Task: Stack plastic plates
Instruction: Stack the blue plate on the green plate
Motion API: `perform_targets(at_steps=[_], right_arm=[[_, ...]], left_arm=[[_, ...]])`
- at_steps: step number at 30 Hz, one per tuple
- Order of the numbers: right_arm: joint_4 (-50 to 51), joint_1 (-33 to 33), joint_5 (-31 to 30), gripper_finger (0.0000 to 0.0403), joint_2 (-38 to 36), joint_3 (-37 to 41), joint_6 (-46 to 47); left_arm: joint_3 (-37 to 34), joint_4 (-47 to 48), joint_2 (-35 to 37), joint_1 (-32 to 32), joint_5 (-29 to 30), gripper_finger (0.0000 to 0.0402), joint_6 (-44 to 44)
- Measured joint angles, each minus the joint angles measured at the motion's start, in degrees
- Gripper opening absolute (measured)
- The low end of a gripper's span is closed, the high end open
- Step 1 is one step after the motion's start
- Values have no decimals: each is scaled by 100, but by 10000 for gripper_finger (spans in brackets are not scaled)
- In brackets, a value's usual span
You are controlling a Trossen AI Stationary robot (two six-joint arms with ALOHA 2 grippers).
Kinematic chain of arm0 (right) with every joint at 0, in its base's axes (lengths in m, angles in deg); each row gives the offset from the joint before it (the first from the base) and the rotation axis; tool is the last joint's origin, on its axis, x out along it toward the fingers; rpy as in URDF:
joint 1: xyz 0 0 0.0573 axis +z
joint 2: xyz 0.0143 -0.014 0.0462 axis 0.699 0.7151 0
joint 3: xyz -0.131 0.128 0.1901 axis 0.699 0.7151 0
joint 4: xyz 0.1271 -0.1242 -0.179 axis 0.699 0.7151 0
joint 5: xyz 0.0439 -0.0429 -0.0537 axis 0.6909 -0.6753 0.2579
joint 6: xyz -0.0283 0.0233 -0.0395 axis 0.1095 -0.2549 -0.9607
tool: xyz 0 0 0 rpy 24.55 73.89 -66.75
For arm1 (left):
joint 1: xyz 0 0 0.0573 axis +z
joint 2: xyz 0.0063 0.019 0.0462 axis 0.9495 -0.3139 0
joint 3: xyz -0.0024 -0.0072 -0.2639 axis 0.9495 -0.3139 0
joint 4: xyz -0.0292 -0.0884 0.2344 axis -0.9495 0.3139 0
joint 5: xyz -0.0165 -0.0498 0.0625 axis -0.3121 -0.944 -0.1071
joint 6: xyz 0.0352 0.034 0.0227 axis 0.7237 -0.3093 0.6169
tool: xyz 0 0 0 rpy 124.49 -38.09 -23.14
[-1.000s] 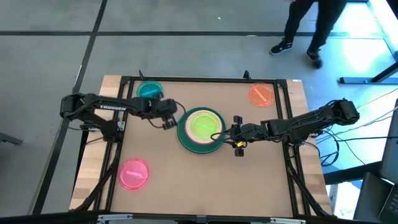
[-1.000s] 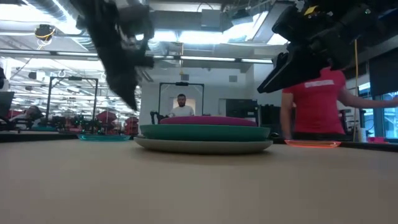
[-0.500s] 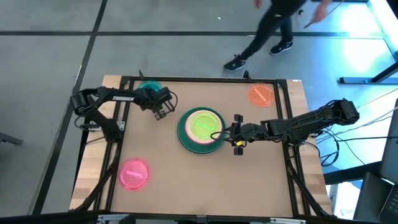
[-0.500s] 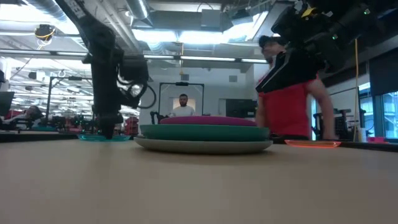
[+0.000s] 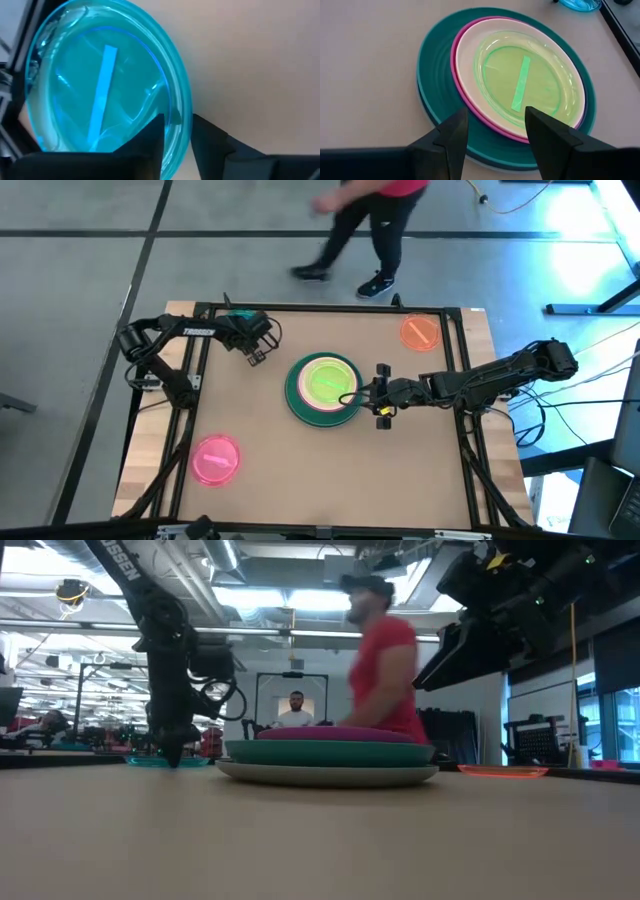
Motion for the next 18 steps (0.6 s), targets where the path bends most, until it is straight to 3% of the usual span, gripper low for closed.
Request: perform_targets(at_steps=[8,18], right_arm=[[16,0,0,186,0,2,0],[11,7,2,186,0,2,4]], left_arm=[[-58,-29,-2,-66,-74,6,271],[224,323,420,-1114,45,2,76]])
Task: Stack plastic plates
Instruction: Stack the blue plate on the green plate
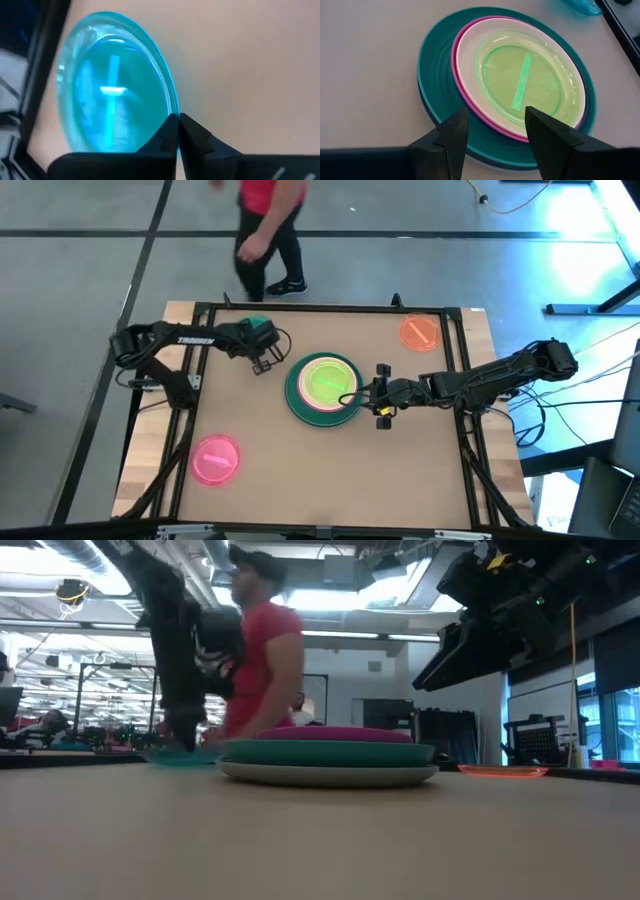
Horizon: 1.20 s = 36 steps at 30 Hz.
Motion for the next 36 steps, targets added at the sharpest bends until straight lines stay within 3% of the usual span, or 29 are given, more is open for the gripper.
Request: perform_targets(at_steps=[9,18,25,36], right_arm=[[350,0,62,186,-289,2,114],[1154,0,278,186,-593,2,510],[1652,0,343,186,-619,2,751],[1915,2,367,186,-623,4,859]], left_arm=[[601,-74,480,-1599,31,1,-276],[688,-1747,470,-2739,-478,0,-40],[697,-2890,-29,-3198,-1113,0,375],[690,-3059,-323,-3374,-1006,16,432]])
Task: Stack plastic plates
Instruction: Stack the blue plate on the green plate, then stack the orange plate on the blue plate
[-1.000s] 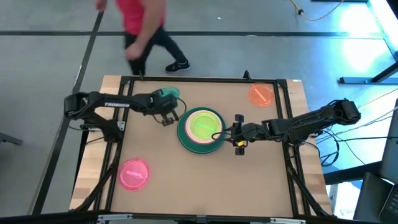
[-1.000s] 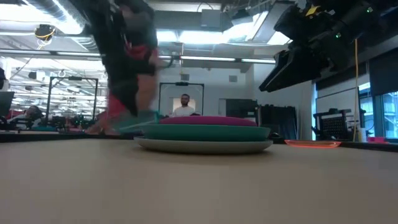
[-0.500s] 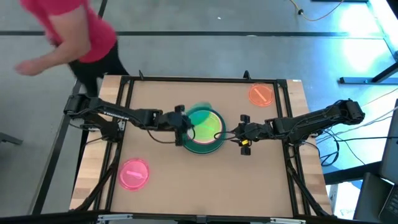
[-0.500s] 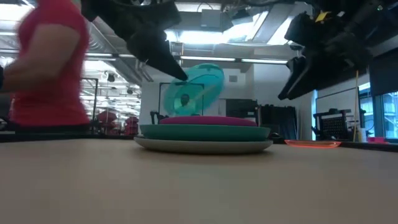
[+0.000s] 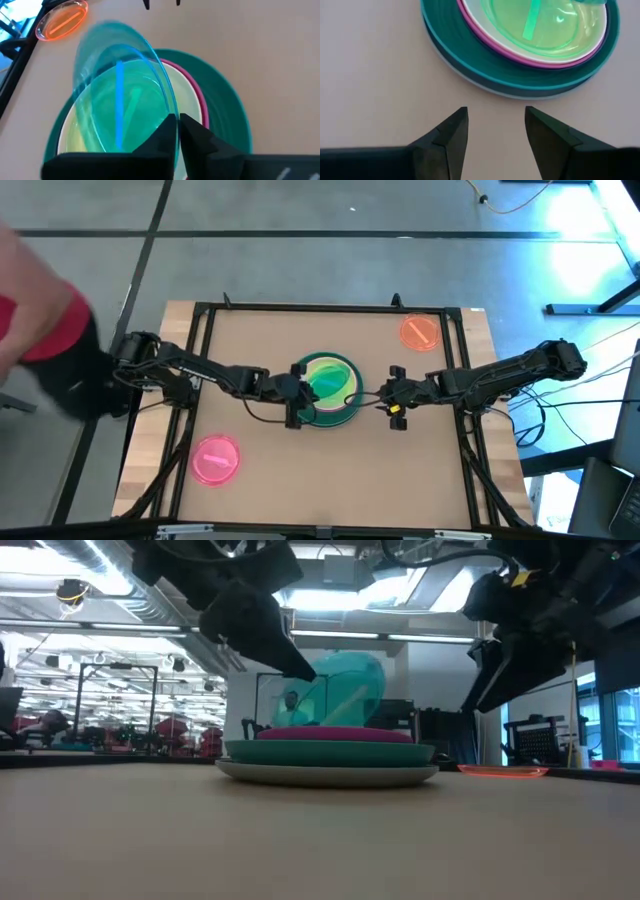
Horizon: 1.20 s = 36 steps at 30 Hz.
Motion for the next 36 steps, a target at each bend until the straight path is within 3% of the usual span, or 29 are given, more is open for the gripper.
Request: perform_targets(at_steps=[10,14,17,19,25,30,36], right_arm=[[77,-4,-75,186,2,0,42],[364,-9,-880,186,2,0,282],[682,-60,-1894,186,5,0,626],[837,-256,-2225,186,13,-2,794],[920,-1483,-1978,186,97,-2,931],[868,-2499,-1650,186,487,-2,744],[411,-3490,-1183,186,1081,-2,413]], left_arm=[[0,135,-44,264,-156,98,-218],[0,140,-44,67,-734,111,-563],[-28,44,-66,-285,-658,112,-834],[-168,-151,-84,-560,-379,112,-1006],[-927,-1789,-87,-1376,285,110,-1296],[-1519,-3172,-87,-1707,695,110,-1312],[-1652,-3507,-87,-1776,775,111,-1320]])
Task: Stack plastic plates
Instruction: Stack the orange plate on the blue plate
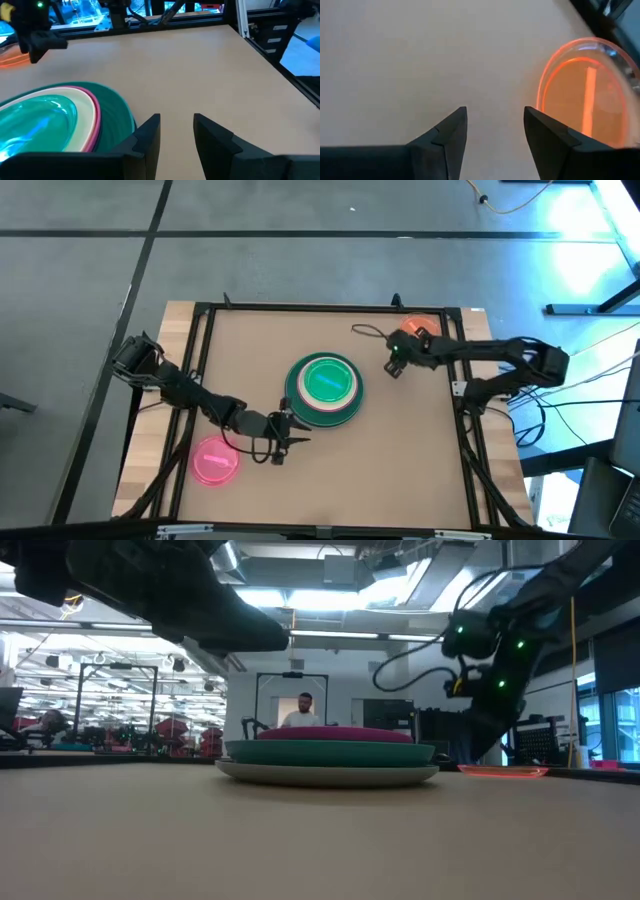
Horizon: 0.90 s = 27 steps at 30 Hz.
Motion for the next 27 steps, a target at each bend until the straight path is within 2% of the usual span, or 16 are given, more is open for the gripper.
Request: perform_targets(at_steps=[3,17,20,27], right_arm=[[-145,-300,196,186,208,0,-116],[-648,-1098,275,181,612,-2,-390],[-747,-1278,283,156,726,-4,-444],[-893,-1471,397,66,921,-11,-629]], left_arm=[[0,3,0,0,-30,111,-3],[0,80,0,55,-17,111,-183],[0,129,0,52,-17,111,-196],[0,149,0,66,-17,111,-184]])
